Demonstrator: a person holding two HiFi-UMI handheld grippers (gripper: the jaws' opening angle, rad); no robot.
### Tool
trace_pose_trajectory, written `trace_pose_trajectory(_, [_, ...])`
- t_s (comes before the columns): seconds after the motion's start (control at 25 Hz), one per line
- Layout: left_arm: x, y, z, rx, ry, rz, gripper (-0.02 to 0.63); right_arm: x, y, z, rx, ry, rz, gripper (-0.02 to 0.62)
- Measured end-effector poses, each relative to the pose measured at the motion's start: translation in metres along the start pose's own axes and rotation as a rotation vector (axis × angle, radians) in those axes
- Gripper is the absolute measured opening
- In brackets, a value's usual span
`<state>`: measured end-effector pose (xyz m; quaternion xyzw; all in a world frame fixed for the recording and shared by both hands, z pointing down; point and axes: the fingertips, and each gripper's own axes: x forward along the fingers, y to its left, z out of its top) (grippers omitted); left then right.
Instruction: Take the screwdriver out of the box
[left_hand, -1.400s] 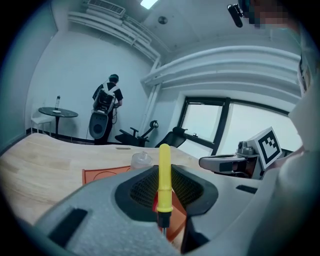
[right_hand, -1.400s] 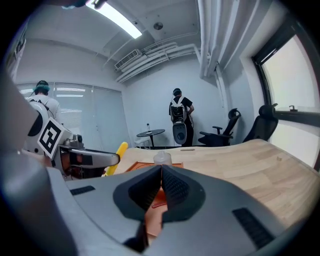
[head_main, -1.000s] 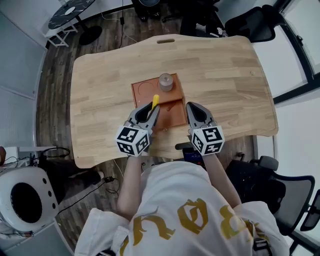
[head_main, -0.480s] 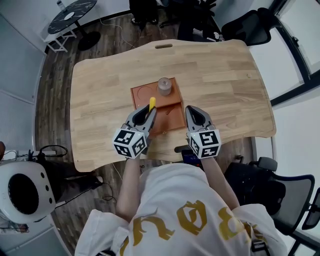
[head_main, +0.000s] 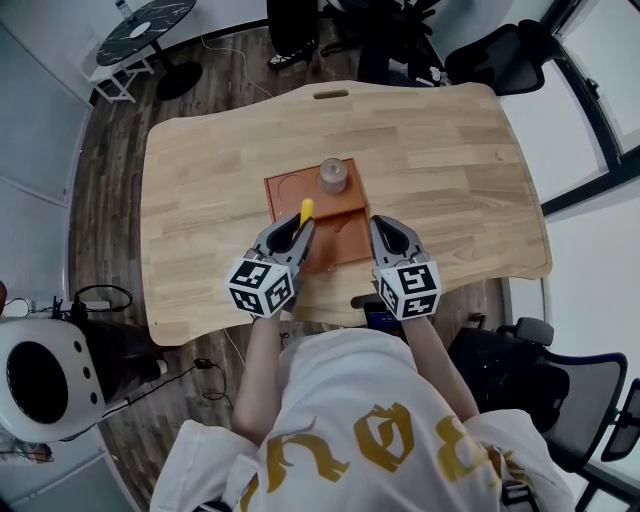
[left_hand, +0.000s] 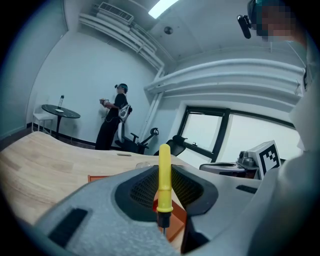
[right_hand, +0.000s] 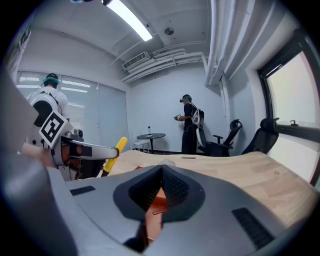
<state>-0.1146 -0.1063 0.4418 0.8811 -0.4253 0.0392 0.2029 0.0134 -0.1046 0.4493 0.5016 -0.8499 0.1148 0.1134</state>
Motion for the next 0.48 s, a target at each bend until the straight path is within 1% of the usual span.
trace_pose_trajectory(0.24, [0.0036,0.0058,-0.0018,-0.021,0.002,0.007,0.078,-0.0006,-0.0039,0.0002,-0.006,0.0,-0.007,0.011])
trace_pose_trajectory(0.48, [0.0075,0.0091,0.0028,-0.039,-0.022,-0.002,0.078,0.0029,-0.0068,-0.0003,-0.006,0.0,-0.008,0.011])
